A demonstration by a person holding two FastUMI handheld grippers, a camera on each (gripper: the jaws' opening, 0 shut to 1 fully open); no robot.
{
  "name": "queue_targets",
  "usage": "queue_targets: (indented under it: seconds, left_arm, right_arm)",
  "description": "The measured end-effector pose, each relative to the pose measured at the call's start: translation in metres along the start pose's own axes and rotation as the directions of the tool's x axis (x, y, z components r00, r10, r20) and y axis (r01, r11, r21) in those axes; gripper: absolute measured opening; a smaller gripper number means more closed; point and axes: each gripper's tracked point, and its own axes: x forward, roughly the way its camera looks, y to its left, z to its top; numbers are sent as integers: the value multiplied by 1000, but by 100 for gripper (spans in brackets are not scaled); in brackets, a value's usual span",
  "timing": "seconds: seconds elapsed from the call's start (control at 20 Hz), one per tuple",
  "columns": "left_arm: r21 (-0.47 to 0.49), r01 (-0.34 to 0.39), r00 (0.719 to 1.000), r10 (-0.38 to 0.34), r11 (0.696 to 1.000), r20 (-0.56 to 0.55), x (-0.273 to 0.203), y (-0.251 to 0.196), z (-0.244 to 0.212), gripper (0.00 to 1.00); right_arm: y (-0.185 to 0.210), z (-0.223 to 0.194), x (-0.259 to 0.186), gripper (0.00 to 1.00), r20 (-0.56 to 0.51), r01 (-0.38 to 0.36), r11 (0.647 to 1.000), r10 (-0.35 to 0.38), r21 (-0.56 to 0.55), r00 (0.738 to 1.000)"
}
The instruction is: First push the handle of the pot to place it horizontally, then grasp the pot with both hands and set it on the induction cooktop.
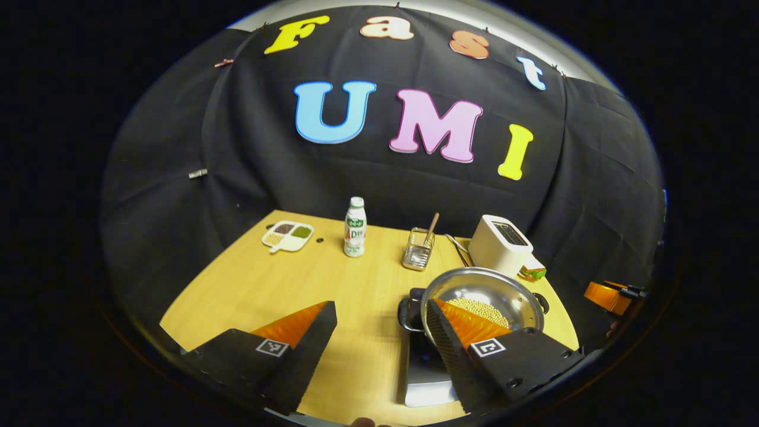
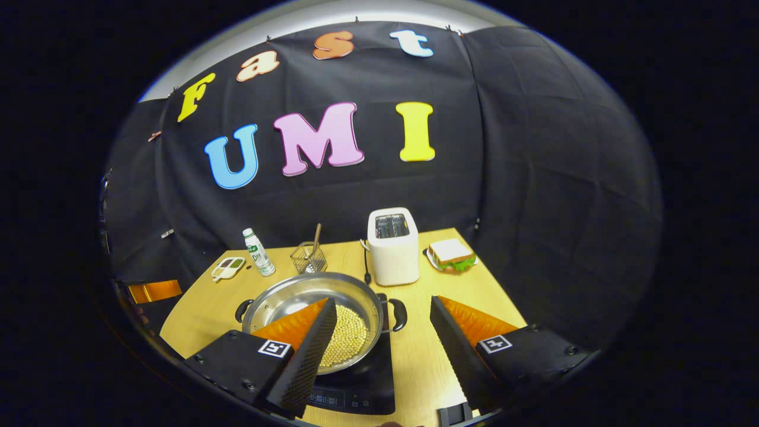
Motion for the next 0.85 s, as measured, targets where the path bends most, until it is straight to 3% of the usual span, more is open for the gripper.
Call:
queue_targets:
  seconds: [0.2, 0.4, 0.6, 0.85]
  left_arm:
    - [43, -12, 989, 5, 999, 145, -48, 12, 27, 95]
    - [71, -51, 969, 33, 996, 244, -95, 25, 34, 95]
    - [107, -29, 937, -10, 994, 348, -146, 12, 41, 95]
    - [92, -12, 944, -19, 996, 330, -173, 6, 15, 96]
  right_arm:
    - [15, 40, -47, 98, 141, 6, 1000, -6, -3, 990]
    - [28, 55, -88, 98, 238, -2, 1000, 3, -3, 971]
    - [19, 60, -130, 98, 314, 43, 999, -38, -11, 949]
    - [5, 43, -160, 98, 322, 91, 996, -88, 5, 943]
